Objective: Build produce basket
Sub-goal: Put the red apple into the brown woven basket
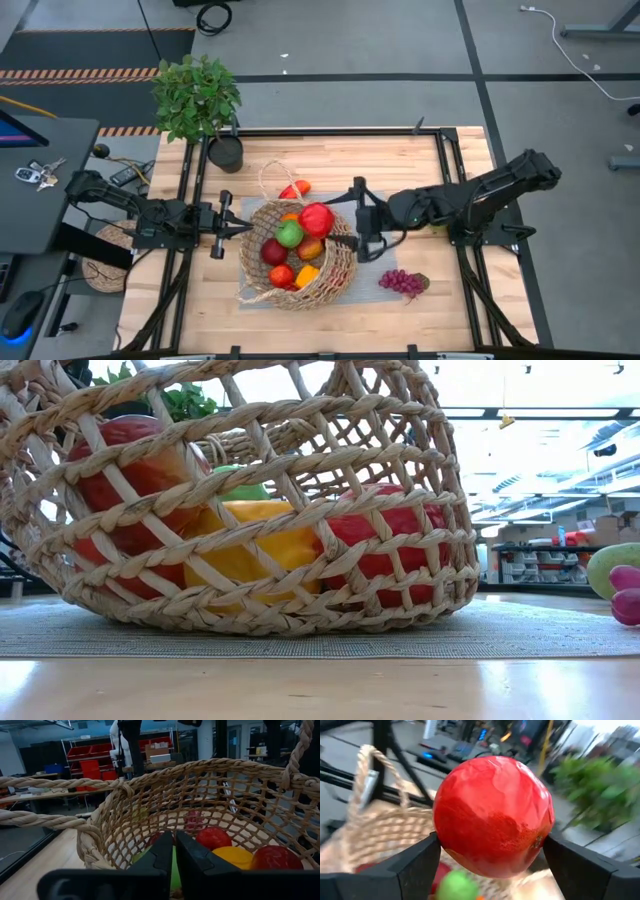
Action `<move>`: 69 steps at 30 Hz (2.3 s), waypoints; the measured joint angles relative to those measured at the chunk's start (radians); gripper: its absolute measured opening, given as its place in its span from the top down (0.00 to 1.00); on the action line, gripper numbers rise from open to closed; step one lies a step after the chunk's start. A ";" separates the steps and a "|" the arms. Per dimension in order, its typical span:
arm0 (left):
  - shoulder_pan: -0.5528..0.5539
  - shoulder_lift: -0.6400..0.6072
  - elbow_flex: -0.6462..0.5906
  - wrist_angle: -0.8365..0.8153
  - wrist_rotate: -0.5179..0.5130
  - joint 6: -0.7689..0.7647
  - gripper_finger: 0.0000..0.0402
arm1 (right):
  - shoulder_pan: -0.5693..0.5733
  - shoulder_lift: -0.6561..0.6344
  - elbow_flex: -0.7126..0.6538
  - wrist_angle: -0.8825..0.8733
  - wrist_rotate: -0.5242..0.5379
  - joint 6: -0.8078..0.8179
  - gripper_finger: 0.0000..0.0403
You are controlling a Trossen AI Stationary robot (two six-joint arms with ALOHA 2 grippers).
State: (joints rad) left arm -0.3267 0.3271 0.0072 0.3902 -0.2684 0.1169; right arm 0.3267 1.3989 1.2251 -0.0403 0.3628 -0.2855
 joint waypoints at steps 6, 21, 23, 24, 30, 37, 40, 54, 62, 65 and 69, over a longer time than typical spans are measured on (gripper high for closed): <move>0.000 0.000 0.000 0.001 0.000 0.000 0.92 | 0.051 0.035 0.001 0.076 0.149 -0.309 0.14; 0.000 0.000 0.000 0.000 0.000 0.000 0.92 | 0.106 0.210 0.001 0.272 0.213 -1.028 0.14; 0.000 0.000 0.000 0.000 0.000 0.000 0.91 | 0.114 0.228 0.001 0.315 0.214 -1.109 0.14; 0.000 0.000 0.000 0.000 0.000 0.000 0.91 | 0.119 0.236 0.001 0.327 0.220 -1.150 0.14; 0.000 0.000 0.000 0.001 0.000 0.000 0.92 | 0.140 0.255 0.001 0.392 0.287 -1.389 0.14; 0.000 0.000 0.000 0.001 0.000 0.000 0.92 | 0.170 0.253 0.001 0.502 0.329 -1.539 0.14; 0.000 0.000 0.000 0.001 0.000 0.000 0.91 | 0.171 0.253 0.001 0.504 0.324 -1.535 0.14; 0.000 0.000 0.000 0.001 0.000 0.000 0.92 | 0.033 0.253 0.001 0.649 -0.016 -1.280 0.14; 0.000 0.000 0.000 0.001 0.000 0.000 0.92 | -0.045 0.253 0.001 0.684 -0.082 -1.084 0.14; 0.000 0.000 0.000 0.001 0.000 0.000 0.93 | -0.045 0.253 0.001 0.698 -0.113 -1.056 0.14; 0.000 0.000 0.000 0.001 0.000 0.000 0.93 | -0.045 0.320 0.032 0.757 -0.126 -1.040 0.14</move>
State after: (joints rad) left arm -0.3264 0.3271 0.0071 0.3908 -0.2684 0.1169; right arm 0.2820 1.7185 1.2574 0.7168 0.2370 -1.3254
